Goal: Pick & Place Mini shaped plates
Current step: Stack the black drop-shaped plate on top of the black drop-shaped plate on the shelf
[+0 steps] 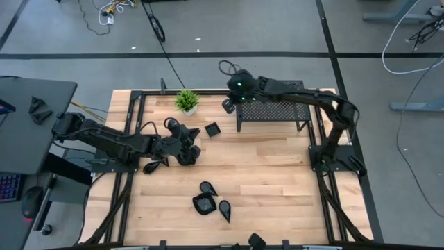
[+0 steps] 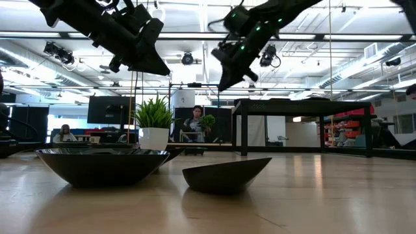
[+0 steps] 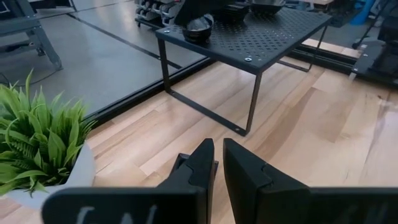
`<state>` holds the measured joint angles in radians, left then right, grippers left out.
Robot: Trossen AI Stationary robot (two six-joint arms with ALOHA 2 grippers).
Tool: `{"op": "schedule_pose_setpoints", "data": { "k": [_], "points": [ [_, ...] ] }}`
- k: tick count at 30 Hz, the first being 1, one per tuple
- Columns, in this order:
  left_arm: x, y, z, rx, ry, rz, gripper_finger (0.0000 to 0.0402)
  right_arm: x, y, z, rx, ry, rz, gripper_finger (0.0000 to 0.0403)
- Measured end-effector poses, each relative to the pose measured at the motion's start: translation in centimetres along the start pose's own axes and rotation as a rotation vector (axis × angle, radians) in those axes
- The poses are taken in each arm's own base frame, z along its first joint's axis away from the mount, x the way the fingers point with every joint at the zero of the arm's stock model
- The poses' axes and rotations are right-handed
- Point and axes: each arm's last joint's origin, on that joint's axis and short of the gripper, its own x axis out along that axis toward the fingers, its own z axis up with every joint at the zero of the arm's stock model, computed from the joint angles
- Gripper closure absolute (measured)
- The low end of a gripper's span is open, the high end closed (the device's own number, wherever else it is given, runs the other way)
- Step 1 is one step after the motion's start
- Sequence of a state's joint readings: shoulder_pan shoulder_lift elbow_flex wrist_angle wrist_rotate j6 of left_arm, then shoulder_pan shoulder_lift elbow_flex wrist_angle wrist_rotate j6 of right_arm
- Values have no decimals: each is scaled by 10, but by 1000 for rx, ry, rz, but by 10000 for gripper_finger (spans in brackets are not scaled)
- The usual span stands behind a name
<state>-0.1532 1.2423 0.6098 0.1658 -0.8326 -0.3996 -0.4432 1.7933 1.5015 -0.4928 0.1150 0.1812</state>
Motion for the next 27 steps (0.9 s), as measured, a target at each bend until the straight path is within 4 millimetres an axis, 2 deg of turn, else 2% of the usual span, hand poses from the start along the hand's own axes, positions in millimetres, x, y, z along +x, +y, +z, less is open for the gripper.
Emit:
{"op": "schedule_pose_setpoints", "data": {
  "k": [4, 16, 27],
  "points": [
    [0, 0, 0, 0, 0, -1, 363, 10, -2, 0, -22, 96, -33, 393],
    [0, 0, 0, 1, 1, -1, 363, 8, -8, -11, -46, 210, -162, 394],
    [0, 0, 0, 1, 1, -1, 363, -9, -13, -15, -49, 251, -278, 398]
  ]
}}
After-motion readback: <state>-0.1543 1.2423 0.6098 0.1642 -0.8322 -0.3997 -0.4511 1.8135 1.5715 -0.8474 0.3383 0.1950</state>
